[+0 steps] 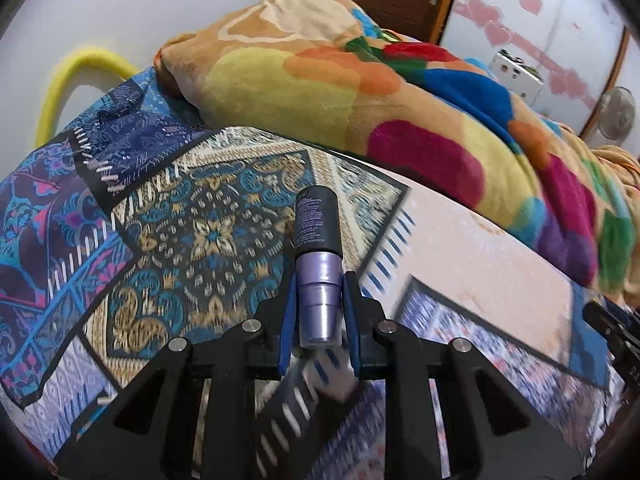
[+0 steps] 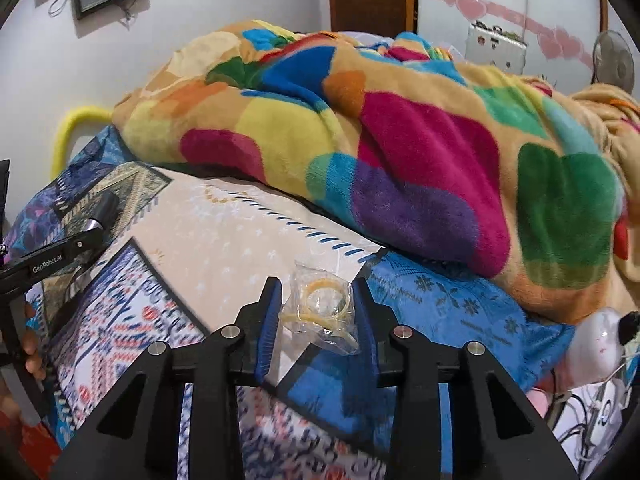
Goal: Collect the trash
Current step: 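Carry the purple cylinder and the plastic bag in both tools over the bin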
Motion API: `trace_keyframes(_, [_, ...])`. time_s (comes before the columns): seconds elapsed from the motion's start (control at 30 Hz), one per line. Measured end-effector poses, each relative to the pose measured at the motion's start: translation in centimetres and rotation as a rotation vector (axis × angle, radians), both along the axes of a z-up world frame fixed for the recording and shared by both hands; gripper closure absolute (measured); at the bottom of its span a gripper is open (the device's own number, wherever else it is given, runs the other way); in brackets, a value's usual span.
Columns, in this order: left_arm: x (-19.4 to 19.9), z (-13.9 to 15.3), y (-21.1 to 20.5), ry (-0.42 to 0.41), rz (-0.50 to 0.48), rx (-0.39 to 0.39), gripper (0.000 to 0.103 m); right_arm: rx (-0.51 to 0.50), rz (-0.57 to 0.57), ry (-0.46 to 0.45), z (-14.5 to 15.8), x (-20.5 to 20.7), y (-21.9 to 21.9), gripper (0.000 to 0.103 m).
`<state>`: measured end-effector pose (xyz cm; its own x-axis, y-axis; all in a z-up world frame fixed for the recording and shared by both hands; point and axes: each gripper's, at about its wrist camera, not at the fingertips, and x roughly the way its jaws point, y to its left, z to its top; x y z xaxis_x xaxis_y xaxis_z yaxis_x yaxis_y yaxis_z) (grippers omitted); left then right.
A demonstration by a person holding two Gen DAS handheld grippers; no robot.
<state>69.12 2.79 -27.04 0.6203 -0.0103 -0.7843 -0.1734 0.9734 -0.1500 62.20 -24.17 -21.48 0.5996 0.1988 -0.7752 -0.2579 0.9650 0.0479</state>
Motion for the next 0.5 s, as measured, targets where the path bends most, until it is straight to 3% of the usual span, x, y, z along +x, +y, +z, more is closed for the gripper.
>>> trace_keyframes(0.27, [-4.8,4.1,-1.4,-0.036,-0.067,0.046,0.081,-0.022,0.067,-0.05,3.8,-3.6,1.3,0.071])
trace_keyframes(0.5, [-11.3,9.5,-1.1,-0.1,-0.09,0.061,0.081,-0.011,0.092,-0.093,8.0,-7.2,1.9,0.071])
